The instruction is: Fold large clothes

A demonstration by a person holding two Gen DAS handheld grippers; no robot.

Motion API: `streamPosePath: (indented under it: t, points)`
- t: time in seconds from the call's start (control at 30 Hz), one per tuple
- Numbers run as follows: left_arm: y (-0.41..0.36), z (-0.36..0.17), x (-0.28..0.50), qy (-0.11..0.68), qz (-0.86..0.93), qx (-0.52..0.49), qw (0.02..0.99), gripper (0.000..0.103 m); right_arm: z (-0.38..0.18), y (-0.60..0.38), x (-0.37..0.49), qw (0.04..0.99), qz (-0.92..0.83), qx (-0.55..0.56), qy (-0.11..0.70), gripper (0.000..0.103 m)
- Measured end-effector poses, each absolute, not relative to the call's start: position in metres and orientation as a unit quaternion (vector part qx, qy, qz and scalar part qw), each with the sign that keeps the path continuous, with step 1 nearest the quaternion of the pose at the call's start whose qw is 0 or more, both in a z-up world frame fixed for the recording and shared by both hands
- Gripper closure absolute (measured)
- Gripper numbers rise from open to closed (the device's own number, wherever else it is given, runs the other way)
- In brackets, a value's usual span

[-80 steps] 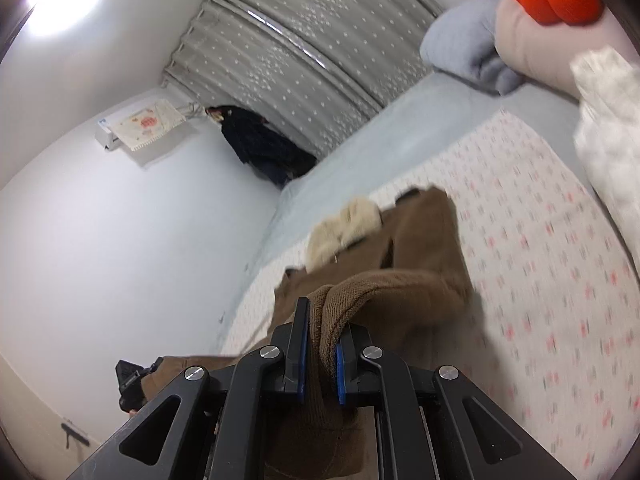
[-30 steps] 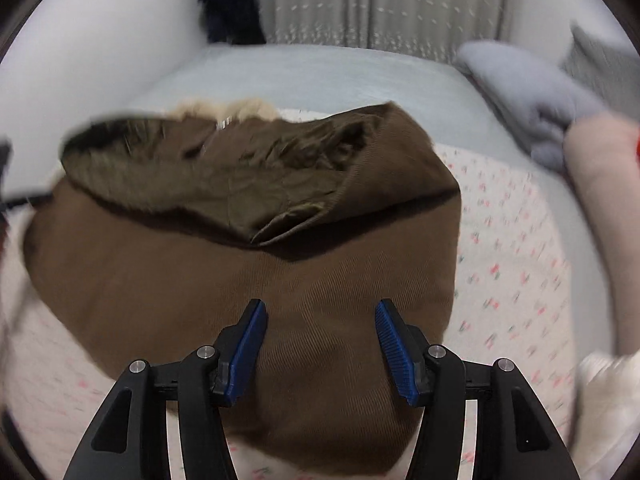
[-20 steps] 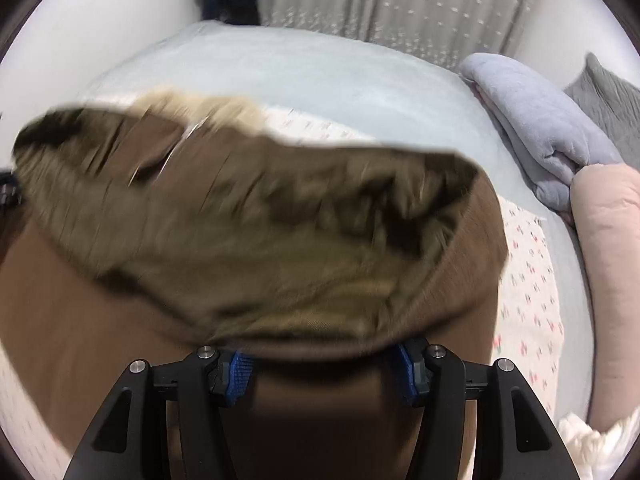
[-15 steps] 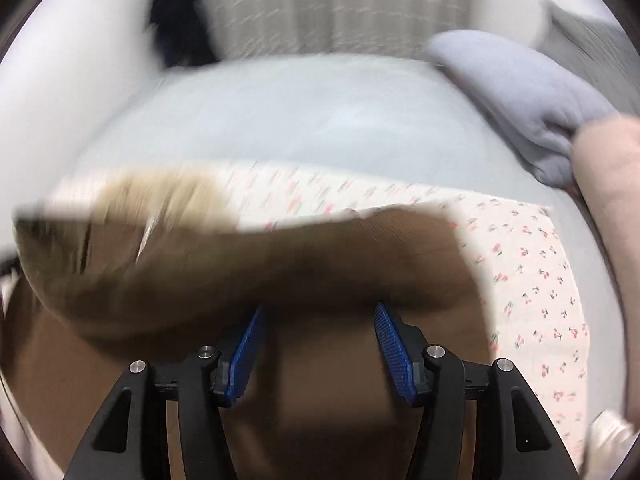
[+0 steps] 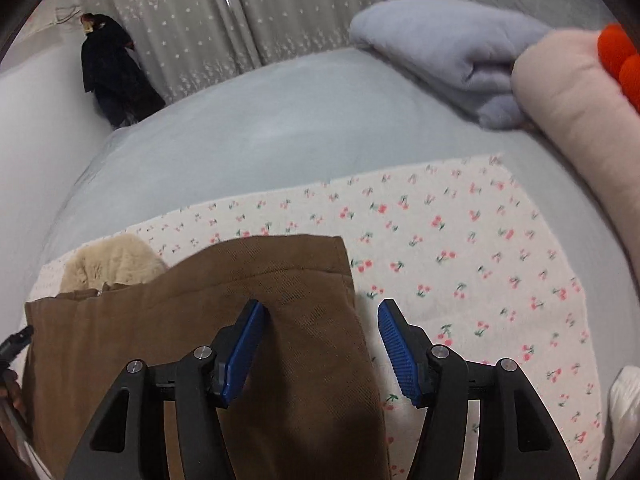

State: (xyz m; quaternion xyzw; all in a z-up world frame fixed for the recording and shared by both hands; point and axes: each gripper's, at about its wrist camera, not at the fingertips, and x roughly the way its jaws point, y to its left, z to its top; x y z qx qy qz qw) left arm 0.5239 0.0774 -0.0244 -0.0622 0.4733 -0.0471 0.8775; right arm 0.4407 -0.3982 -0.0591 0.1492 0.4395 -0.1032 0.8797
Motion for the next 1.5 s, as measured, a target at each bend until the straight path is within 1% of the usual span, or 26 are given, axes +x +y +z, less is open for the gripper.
streamPosePath:
  t: [0.03, 0.07, 0.1, 0.13, 0.2, 0.27, 0.37, 0.4, 0.47, 0.5, 0.53, 0.57, 0.67, 0.7, 0.73, 0.77, 0.83, 0.9, 0.93, 1.07, 1.2, 1.3, 1.37, 1.4, 1.43, 1.5]
  points:
    - [0.075, -0.028, 0.524, 0.475, -0.054, -0.057, 0.876, 0.051, -0.061, -0.392, 0.443, 0.881, -0.094, 0.134, 0.443, 0.084]
    - [0.073, -0.031, 0.523, 0.475, -0.05, -0.049, 0.877, 0.058, -0.06, -0.385, 0.444, 0.885, -0.099, 0.114, 0.44, 0.086]
    - [0.074, -0.031, 0.521, 0.47, -0.043, -0.044, 0.881, 0.077, -0.056, -0.376, 0.444, 0.892, -0.105, 0.089, 0.43, 0.092]
    - [0.076, -0.03, 0.519, 0.463, -0.042, -0.046, 0.884, 0.089, -0.049, -0.366, 0.441, 0.902, -0.111, 0.065, 0.412, 0.095]
    - [0.089, -0.025, 0.515, 0.438, -0.042, -0.075, 0.895, 0.094, -0.032, -0.355, 0.433, 0.92, -0.12, 0.045, 0.37, 0.096]
    - [0.098, -0.023, 0.509, 0.415, -0.038, -0.095, 0.904, 0.094, -0.022, -0.352, 0.432, 0.927, -0.136, 0.03, 0.347, 0.097]
    - [0.102, -0.042, 0.511, 0.411, -0.012, -0.09, 0.907, 0.094, -0.04, -0.359, 0.448, 0.91, -0.178, 0.002, 0.375, 0.1]
    - [0.104, -0.05, 0.514, 0.419, -0.005, -0.093, 0.903, 0.094, -0.057, -0.368, 0.456, 0.893, -0.209, -0.006, 0.397, 0.101]
    - [0.114, -0.066, 0.522, 0.436, 0.006, -0.121, 0.892, 0.091, -0.086, -0.386, 0.461, 0.872, -0.216, 0.029, 0.438, 0.101]
    - [0.116, -0.065, 0.524, 0.438, 0.008, -0.128, 0.89, 0.085, -0.1, -0.396, 0.458, 0.866, -0.21, 0.064, 0.449, 0.1]
    - [0.117, -0.064, 0.525, 0.439, 0.009, -0.128, 0.889, 0.08, -0.105, -0.401, 0.452, 0.869, -0.2, 0.086, 0.444, 0.1]
    - [0.117, -0.062, 0.525, 0.442, 0.01, -0.123, 0.889, 0.078, -0.104, -0.405, 0.447, 0.874, -0.191, 0.104, 0.434, 0.1]
    - [0.119, -0.049, 0.519, 0.437, 0.014, -0.123, 0.891, 0.068, -0.082, -0.405, 0.434, 0.886, -0.189, 0.104, 0.41, 0.095]
    - [0.122, -0.043, 0.515, 0.431, 0.015, -0.126, 0.893, 0.063, -0.07, -0.401, 0.429, 0.892, -0.187, 0.095, 0.4, 0.09]
    - [0.124, -0.039, 0.512, 0.428, 0.013, -0.127, 0.895, 0.058, -0.059, -0.396, 0.423, 0.898, -0.182, 0.086, 0.391, 0.082]
    - [0.122, -0.03, 0.505, 0.424, 0.011, -0.124, 0.897, 0.055, -0.048, -0.389, 0.416, 0.904, -0.175, 0.076, 0.382, 0.078]
    - [0.114, -0.013, 0.491, 0.413, 0.009, -0.1, 0.905, 0.042, -0.029, -0.369, 0.402, 0.917, -0.155, 0.056, 0.364, 0.057]
    - [0.099, 0.005, 0.467, 0.397, -0.012, -0.071, 0.915, 0.032, -0.011, -0.344, 0.388, 0.928, -0.127, 0.032, 0.35, 0.046]
    - [0.093, 0.012, 0.456, 0.391, -0.022, -0.062, 0.918, 0.028, -0.006, -0.334, 0.38, 0.93, -0.118, 0.024, 0.346, 0.043]
    - [0.064, 0.023, 0.412, 0.38, -0.078, -0.027, 0.921, 0.022, -0.002, -0.296, 0.362, 0.934, -0.07, 0.004, 0.35, 0.038]
    - [0.047, -0.001, 0.384, 0.4, -0.104, -0.005, 0.91, 0.022, -0.025, -0.269, 0.351, 0.927, -0.054, -0.02, 0.37, 0.037]
    - [0.06, -0.028, 0.378, 0.426, -0.09, -0.002, 0.9, 0.021, -0.051, -0.276, 0.342, 0.917, -0.068, -0.012, 0.394, 0.037]
    - [0.08, -0.039, 0.372, 0.42, -0.097, -0.027, 0.902, 0.02, -0.071, -0.292, 0.332, 0.908, -0.087, -0.01, 0.411, 0.037]
    - [0.092, -0.04, 0.369, 0.416, -0.099, -0.042, 0.903, 0.02, -0.079, -0.301, 0.325, 0.905, -0.095, -0.006, 0.415, 0.036]
    - [0.099, -0.039, 0.368, 0.416, -0.094, -0.044, 0.903, 0.02, -0.084, -0.312, 0.317, 0.904, -0.097, 0.006, 0.416, 0.031]
    - [0.109, -0.036, 0.365, 0.424, -0.075, -0.031, 0.902, 0.02, -0.086, -0.332, 0.301, 0.904, -0.104, 0.042, 0.413, 0.027]
